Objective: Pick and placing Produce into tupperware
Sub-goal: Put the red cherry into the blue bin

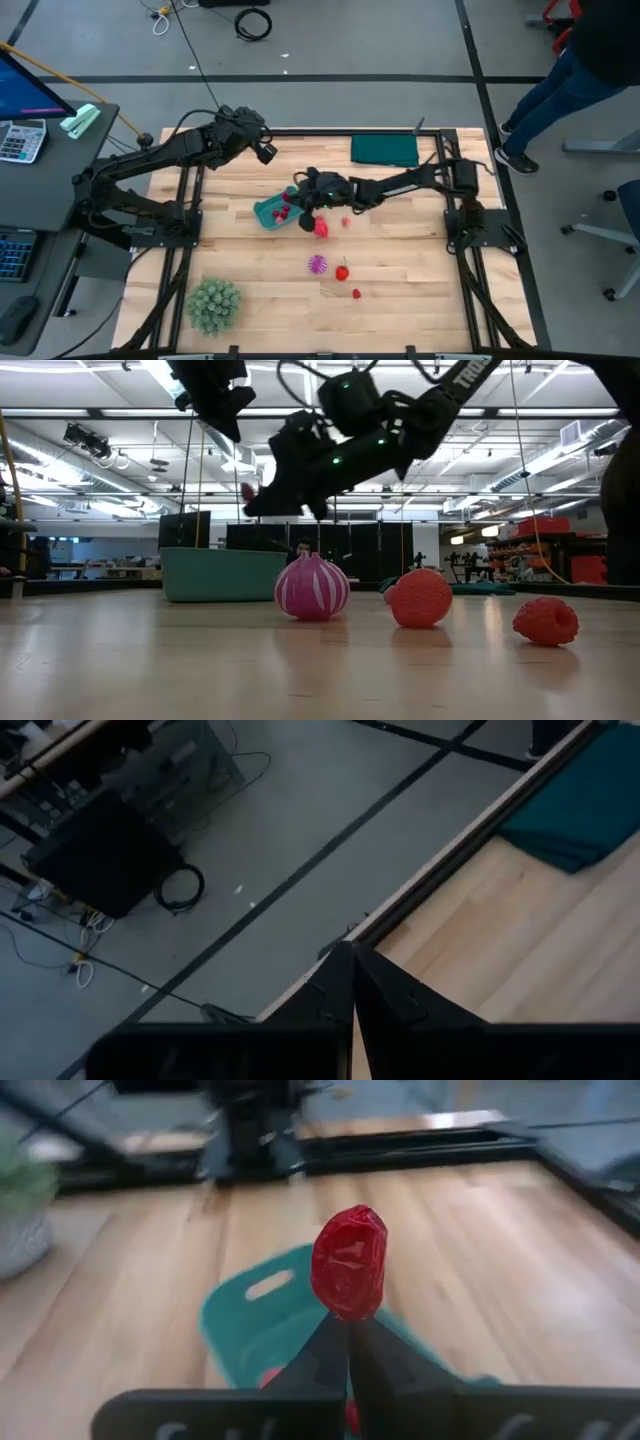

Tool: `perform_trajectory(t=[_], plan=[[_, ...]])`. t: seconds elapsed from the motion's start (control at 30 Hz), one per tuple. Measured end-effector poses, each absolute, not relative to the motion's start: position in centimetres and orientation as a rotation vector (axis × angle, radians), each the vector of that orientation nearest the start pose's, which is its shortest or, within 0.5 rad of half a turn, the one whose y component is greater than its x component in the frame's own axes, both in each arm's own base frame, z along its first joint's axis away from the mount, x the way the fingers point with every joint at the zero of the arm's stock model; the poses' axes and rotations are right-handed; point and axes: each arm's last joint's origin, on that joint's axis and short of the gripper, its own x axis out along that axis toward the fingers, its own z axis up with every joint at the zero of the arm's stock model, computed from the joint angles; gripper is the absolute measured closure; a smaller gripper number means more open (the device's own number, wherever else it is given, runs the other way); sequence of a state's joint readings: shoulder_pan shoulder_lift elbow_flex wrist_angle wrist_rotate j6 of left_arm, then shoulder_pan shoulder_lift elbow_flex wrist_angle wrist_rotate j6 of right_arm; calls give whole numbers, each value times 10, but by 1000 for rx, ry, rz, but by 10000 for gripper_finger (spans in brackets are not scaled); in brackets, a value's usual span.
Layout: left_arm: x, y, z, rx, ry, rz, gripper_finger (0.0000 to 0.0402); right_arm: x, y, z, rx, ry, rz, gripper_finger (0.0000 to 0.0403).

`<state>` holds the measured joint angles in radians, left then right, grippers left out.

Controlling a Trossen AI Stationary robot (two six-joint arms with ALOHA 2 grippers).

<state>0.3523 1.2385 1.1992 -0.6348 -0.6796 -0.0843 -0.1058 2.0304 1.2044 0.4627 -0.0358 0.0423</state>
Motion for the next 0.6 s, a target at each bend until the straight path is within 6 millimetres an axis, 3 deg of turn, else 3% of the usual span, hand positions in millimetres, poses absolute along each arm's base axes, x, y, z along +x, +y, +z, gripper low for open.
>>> perform_trajectory(t=[0.33, 0.5, 0.6], plan=[[230, 103, 340, 28, 684, 1020, 376, 456, -45, 161, 1, 613, -2, 392], [230, 103, 339, 19, 685, 1024, 383, 461, -46, 154, -30, 658, 12, 390], [229, 103, 338, 20, 691, 1024, 385, 461, -46, 162, -69, 633, 23, 381]])
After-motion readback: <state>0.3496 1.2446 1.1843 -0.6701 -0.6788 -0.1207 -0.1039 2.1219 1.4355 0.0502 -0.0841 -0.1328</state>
